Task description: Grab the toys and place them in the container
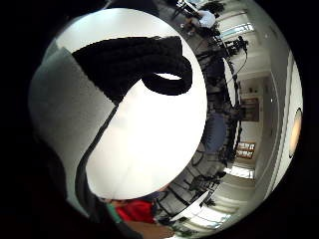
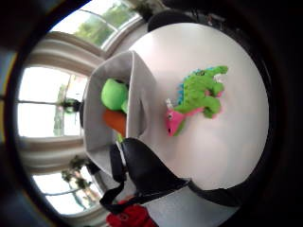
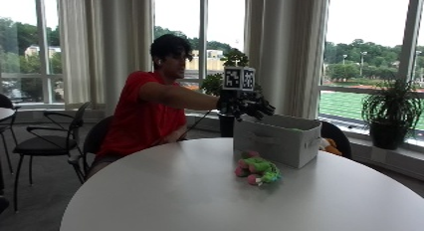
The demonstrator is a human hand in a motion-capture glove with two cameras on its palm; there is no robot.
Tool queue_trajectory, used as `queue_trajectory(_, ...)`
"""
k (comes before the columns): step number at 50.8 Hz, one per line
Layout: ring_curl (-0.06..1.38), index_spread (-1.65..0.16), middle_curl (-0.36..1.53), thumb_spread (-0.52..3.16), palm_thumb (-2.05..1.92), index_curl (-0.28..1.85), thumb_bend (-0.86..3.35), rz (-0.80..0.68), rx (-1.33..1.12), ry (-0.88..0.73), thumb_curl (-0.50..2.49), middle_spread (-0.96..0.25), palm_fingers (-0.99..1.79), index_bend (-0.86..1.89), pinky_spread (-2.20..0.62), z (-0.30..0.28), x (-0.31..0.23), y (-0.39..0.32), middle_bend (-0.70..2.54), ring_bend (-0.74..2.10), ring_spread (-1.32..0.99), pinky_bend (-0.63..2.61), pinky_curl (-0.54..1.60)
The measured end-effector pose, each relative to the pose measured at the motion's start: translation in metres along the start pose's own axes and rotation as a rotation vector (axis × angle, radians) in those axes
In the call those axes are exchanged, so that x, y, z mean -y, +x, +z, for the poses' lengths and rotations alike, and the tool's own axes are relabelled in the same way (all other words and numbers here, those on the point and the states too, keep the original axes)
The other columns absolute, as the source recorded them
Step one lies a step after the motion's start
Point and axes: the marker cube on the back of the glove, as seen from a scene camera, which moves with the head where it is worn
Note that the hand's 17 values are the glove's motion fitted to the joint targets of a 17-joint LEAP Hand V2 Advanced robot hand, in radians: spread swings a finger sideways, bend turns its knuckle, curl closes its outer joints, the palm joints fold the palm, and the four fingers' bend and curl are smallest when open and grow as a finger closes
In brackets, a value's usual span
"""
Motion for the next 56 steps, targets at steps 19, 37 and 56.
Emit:
queue_trajectory(19, 0.35, -0.39, 0.34, 0.89, -0.11, 0.19, -0.09, 0.003, 0.058, -0.09, 0.22, -0.09, -0.08, 0.12, 0.11, 0.059, 0.042, -0.008, 0.17, 0.5, -0.07, 1.3, 0.35)
queue_trajectory(37, 0.35, -0.38, 0.28, 0.98, -0.06, 0.17, -0.06, 0.076, 0.06, -0.221, 0.23, -0.06, -0.15, 0.1, 0.1, 0.122, 0.053, -0.016, 0.13, 0.51, -0.03, 1.41, 0.37)
queue_trajectory(56, 0.37, -0.37, 0.21, 1.02, -0.03, 0.14, -0.04, 0.129, -0.02, -0.416, 0.26, -0.02, -0.15, 0.1, 0.04, 0.172, 0.057, -0.021, 0.09, 0.62, 0.04, 1.54, 0.39)
